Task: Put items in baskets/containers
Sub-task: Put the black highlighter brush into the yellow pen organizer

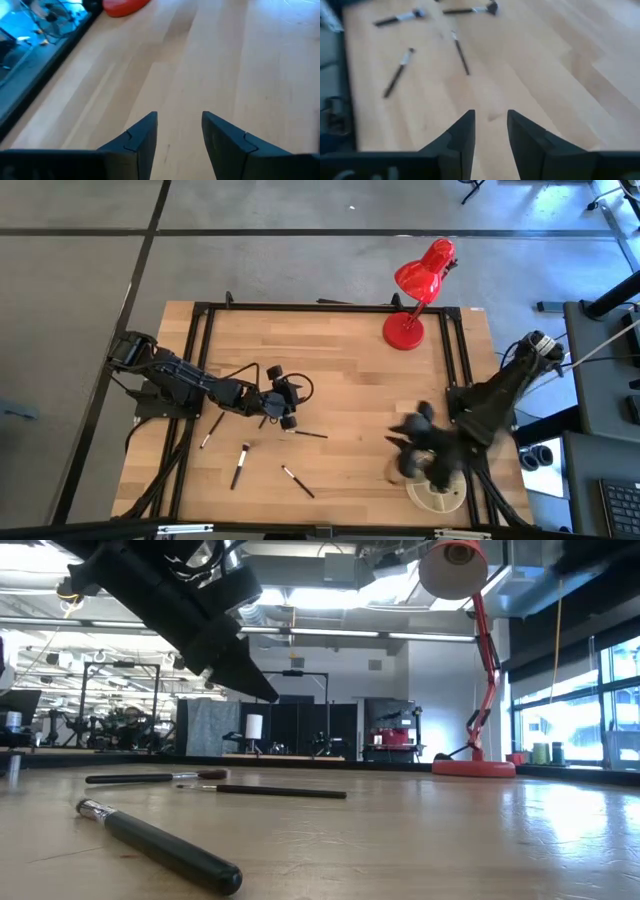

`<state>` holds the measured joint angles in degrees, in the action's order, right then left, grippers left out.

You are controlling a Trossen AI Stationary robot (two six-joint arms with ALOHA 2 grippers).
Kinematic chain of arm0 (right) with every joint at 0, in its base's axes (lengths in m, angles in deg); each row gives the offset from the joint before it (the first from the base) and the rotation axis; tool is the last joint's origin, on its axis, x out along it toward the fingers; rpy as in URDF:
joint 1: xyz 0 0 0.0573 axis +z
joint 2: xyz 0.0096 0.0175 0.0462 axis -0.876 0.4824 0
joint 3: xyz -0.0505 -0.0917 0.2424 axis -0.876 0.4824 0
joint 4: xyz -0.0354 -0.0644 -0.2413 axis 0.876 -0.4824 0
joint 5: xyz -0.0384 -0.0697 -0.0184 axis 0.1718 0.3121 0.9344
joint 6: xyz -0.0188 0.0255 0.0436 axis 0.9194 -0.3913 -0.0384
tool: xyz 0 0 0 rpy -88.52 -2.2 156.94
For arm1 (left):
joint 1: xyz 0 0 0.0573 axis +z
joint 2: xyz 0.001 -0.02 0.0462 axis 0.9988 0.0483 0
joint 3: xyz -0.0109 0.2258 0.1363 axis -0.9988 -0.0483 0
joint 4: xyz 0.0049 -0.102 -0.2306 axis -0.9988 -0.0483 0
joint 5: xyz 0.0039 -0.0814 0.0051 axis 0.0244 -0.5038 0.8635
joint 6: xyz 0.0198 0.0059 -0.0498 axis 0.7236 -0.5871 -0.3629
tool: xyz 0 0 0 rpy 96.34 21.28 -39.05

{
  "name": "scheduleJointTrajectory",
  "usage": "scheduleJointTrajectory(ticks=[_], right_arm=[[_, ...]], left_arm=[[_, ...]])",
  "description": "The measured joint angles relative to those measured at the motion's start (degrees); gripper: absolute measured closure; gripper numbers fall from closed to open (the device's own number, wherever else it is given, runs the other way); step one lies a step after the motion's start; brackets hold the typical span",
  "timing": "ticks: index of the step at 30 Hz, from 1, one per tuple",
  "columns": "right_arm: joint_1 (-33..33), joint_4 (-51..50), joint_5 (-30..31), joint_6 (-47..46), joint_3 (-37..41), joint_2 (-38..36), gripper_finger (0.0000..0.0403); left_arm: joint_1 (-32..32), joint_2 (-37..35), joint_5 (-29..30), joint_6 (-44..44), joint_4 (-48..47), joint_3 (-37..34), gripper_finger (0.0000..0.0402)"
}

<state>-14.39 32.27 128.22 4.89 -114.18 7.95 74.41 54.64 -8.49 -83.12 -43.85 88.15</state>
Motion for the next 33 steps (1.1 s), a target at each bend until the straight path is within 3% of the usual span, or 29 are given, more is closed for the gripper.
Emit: scheduleJointTrajectory(ticks=[8,13,22,28,33], right_arm=[[-19.33,30.55,-17.84,32.02,0.00,10.62,0.0290],[-25.86,46.34,-24.86,41.90,0.00,18.36,0.0290],[-31.18,42.24,-25.59,37.40,0.00,22.40,0.0290],[-31.26,42.39,-25.64,37.80,0.00,22.25,0.0290],[-31.26,42.33,-27.14,37.80,0.00,22.16,0.0290]], left_arm=[[-0.34,0.00,1.15,-0.50,-1.96,0.00,0.0280],[-1.53,-0.07,2.15,-2.67,-8.48,0.00,0.0288],[-0.93,-0.37,0.26,-25.84,-25.05,-0.02,0.0290],[-0.51,-0.22,-7.74,-29.41,-25.12,-0.26,0.0290],[-0.16,0.74,-6.68,-32.40,-25.31,-1.49,0.0281]])
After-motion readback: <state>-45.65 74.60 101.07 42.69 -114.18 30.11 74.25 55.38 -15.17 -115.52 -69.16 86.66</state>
